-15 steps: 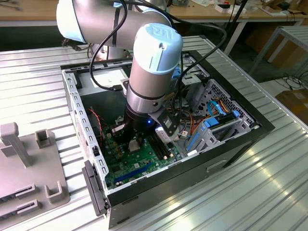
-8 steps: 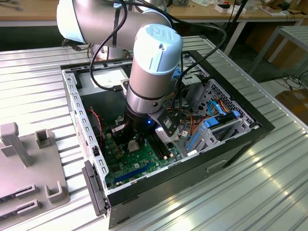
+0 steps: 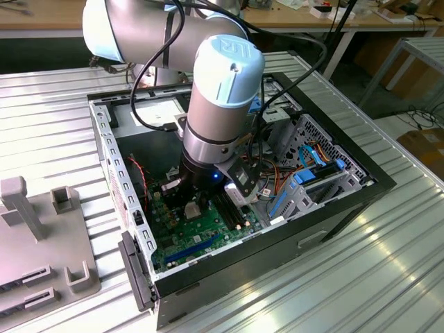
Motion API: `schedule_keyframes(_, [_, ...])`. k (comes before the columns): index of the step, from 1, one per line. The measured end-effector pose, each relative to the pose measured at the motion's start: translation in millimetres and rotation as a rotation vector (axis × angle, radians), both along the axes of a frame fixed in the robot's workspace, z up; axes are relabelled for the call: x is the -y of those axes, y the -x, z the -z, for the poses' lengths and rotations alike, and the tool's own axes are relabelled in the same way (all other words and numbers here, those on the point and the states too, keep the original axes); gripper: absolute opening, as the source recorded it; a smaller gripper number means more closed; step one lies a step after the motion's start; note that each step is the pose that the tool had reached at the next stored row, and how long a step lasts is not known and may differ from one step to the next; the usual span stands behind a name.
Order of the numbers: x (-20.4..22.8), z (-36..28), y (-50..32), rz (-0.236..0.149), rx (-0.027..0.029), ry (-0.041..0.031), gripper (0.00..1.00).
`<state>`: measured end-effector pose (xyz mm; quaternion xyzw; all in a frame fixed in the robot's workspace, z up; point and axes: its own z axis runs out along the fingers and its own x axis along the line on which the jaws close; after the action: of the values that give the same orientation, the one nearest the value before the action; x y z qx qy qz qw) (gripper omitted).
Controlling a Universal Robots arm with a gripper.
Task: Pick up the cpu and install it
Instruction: 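Place the cpu into insertion slot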
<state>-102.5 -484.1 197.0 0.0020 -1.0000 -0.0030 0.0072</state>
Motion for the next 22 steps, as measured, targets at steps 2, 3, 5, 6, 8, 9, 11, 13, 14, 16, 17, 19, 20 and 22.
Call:
schedule_keyframes(2, [0.0, 0.1, -0.6, 0.0, 0.0002, -0.0001, 0.54])
schedule_keyframes(3, [0.0, 0.1, -0.7, 0.0, 0.0, -0.0001, 0.54])
schedule_keyframes(5, [0.0, 0.1, -0.8, 0.0, 0.0001, -0.0001, 0.54])
schedule_keyframes(6, [0.0, 0.2, -0.8, 0.0, 0.0001, -0.0001, 0.54])
schedule_keyframes(8, [0.0, 0.2, -0.9, 0.0, 0.0003, -0.0002, 0.54])
schedule_keyframes(9, [0.0, 0.2, -0.9, 0.0, 0.0002, -0.0002, 0.54])
schedule_keyframes(11, [0.0, 0.2, -0.9, 0.0, 0.0002, -0.0002, 0.54])
schedule_keyframes(13, [0.0, 0.2, -0.9, 0.0, 0.0002, -0.0001, 0.54])
schedule_keyframes(14, [0.0, 0.2, -0.9, 0.0, 0.0002, -0.0002, 0.54])
schedule_keyframes(16, [0.0, 0.2, -0.8, 0.0, 0.0002, -0.0002, 0.54])
schedule_keyframes(17, [0.0, 0.2, -0.8, 0.0, 0.0002, -0.0002, 0.54])
schedule_keyframes(19, [0.0, 0.2, -0.9, -0.001, 0.0002, -0.0002, 0.54])
schedule_keyframes(20, [0.0, 0.2, -0.9, -0.001, 0.0002, -0.0002, 0.54])
schedule_keyframes(22, [0.0, 0.3, -0.9, -0.001, 0.0005, -0.0005, 0.55])
